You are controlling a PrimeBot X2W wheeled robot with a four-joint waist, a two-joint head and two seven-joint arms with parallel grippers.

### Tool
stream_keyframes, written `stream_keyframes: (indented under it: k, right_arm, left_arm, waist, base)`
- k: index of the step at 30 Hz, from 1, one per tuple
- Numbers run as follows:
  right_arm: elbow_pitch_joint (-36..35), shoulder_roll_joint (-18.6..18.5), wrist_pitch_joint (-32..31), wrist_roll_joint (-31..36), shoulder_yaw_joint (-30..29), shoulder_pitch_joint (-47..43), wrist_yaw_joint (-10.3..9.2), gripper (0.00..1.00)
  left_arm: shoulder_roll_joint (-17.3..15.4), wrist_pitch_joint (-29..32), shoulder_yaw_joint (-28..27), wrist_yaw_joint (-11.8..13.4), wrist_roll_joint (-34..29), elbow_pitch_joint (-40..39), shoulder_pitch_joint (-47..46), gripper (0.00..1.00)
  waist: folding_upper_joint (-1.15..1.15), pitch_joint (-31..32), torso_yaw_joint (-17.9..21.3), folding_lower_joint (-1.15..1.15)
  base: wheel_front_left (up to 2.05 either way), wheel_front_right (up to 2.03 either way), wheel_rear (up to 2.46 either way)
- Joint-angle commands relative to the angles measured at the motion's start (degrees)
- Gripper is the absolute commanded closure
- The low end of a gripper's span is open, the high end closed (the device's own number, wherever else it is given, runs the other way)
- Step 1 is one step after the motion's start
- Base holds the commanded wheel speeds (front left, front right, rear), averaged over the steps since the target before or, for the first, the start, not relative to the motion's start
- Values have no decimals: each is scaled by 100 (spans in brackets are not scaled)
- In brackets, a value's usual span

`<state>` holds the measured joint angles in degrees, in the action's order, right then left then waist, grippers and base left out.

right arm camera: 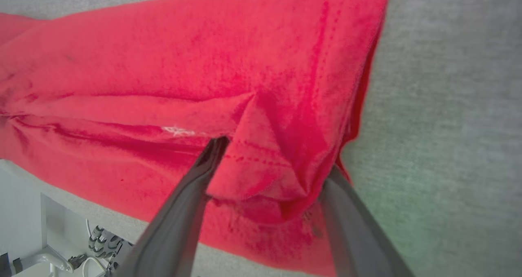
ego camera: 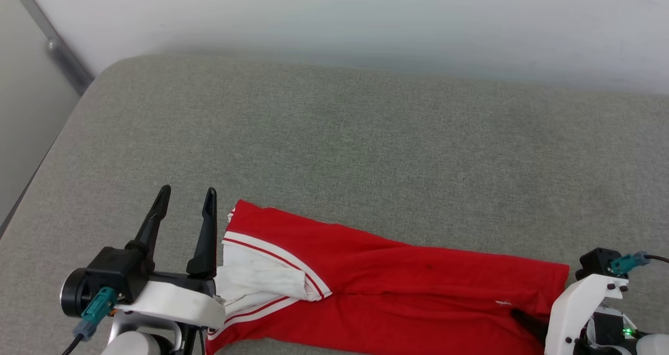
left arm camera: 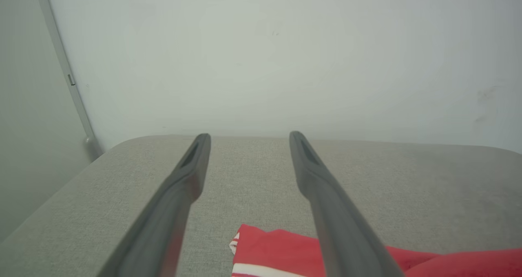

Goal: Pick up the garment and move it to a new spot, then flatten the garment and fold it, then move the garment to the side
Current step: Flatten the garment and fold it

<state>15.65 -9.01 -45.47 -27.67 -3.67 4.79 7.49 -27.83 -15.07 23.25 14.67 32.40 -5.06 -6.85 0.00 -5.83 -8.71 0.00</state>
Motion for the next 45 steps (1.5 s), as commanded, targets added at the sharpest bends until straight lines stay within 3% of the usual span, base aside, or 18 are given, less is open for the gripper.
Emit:
stream_keyframes:
  k: [1,8,14,19,25,29,33,37,41,45]
  right_arm:
    - [239,144,25,-75,190,-60,0,98]
    - [318,-144,273,-223,450,88,-1,100]
    - [176,-402,378,-348,541,52,-2,100]
    - [170,-671,367,-356,230,-5,-2,100]
    - [245,-921,334,-248,-596,-28,-2,100]
    - [101,-622,126,-404,-1057,28,-1,100]
    - [-186,69,-545,-1164,-1377,107,-1,100]
    - [-533,520,-1225,-2089,-1464,114,-1,100]
    - [-571,614,-1529,-2867,-1340,205,-1,100]
    - [-267,622,-1293,-3905,-559,290,-1,100]
  left_arm:
    - [23,-12,19,-33,-33,58,-16,0]
    - [113,-12,115,-108,-62,341,-98,0]
    - [49,-9,45,5,-24,419,196,0]
    - [26,5,-28,125,31,355,407,0]
    - [26,9,-20,181,44,294,495,0]
    - [24,16,-22,205,77,275,535,0]
    - [23,26,-5,195,96,280,524,0]
    - [18,56,30,175,88,283,470,0]
    - [25,83,69,161,85,287,421,0]
    - [53,130,150,117,71,326,348,0]
  waist:
    - [0,1,10,0]
    - [0,210,125,0]
    - [0,513,383,0]
    - [0,623,606,0]
    - [0,642,734,0]
    - [0,649,774,0]
    - [0,660,765,0]
    - [0,670,683,0]
    - [0,668,597,0]
    - [0,653,439,0]
  base:
    - [0,0,0]
    - [0,0,0]
    - [0,0,0]
    - [0,0,0]
    - [0,0,0]
    - [0,0,0]
    - [0,0,0]
    - [0,0,0]
    - [0,0,0]
    - [0,0,0]
